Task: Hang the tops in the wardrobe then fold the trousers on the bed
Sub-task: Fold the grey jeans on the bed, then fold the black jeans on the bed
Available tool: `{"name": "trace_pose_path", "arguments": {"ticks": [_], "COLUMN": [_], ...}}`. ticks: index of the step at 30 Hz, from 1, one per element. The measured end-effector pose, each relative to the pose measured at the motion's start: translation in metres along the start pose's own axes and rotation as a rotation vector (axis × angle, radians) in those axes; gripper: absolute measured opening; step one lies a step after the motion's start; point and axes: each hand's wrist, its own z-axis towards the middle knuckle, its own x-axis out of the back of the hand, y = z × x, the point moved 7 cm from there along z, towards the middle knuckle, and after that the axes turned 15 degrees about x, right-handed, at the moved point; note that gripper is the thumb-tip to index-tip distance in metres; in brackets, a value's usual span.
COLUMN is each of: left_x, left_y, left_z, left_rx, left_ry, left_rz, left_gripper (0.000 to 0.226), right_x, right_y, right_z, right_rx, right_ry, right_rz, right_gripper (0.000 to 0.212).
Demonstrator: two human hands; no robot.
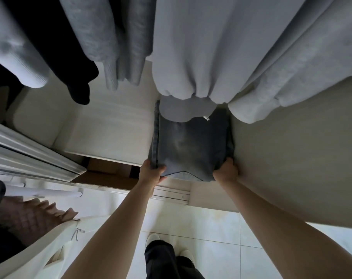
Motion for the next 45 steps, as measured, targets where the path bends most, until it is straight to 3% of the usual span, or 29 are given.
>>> {"name": "trace_pose_path", "arguments": {"ticks": [4,7,10,12,17,22,27,35,41,45], "left_x": [-0.008,-0.007,-0.006,0.001,0.034,0.082,0.120,0.199,0.268,0.318], "left_y": [0.020,0.019,0.002,-0.008,-0.038,-0.083,-0.162,-0.233,-0.274,-0.309], "left_z": [0.000,-0.001,-0.013,-0.023,-0.077,-0.152,-0.238,-0.392,-0.498,-0.526], "left_rx": [-0.058,-0.029,-0.011,-0.046,0.071,-0.060,-0.134,-0.317,-0.511,-0.431], "left_ry": [-0.004,0.011,-0.048,0.007,-0.004,0.221,0.408,0.837,1.193,1.365], "left_rz": [0.018,0.148,0.075,0.121,-0.076,-0.136,-0.320,-0.245,-0.241,-0.350], "left_gripper": [0.035,0.038,0.048,0.051,0.029,0.022,0.023,0.027,0.029,0.023], "right_x": [0.011,0.007,0.006,0.005,-0.001,-0.014,-0.011,0.001,-0.005,-0.032], "right_y": [-0.003,-0.004,-0.002,-0.001,-0.025,-0.051,-0.082,-0.175,-0.238,-0.260], "right_z": [0.004,0.006,-0.002,-0.011,-0.057,-0.125,-0.209,-0.357,-0.438,-0.473], "right_rx": [0.085,0.080,0.027,0.017,0.146,0.304,0.538,0.885,1.090,1.096], "right_ry": [0.118,0.013,-0.080,-0.110,-0.164,-0.362,-0.558,-0.780,-0.837,-0.845], "right_rz": [-0.016,-0.064,-0.011,0.023,0.003,0.095,0.188,0.345,0.334,0.218], "right_gripper": [0.043,0.042,0.046,0.046,0.040,0.047,0.036,0.029,0.031,0.038]}}
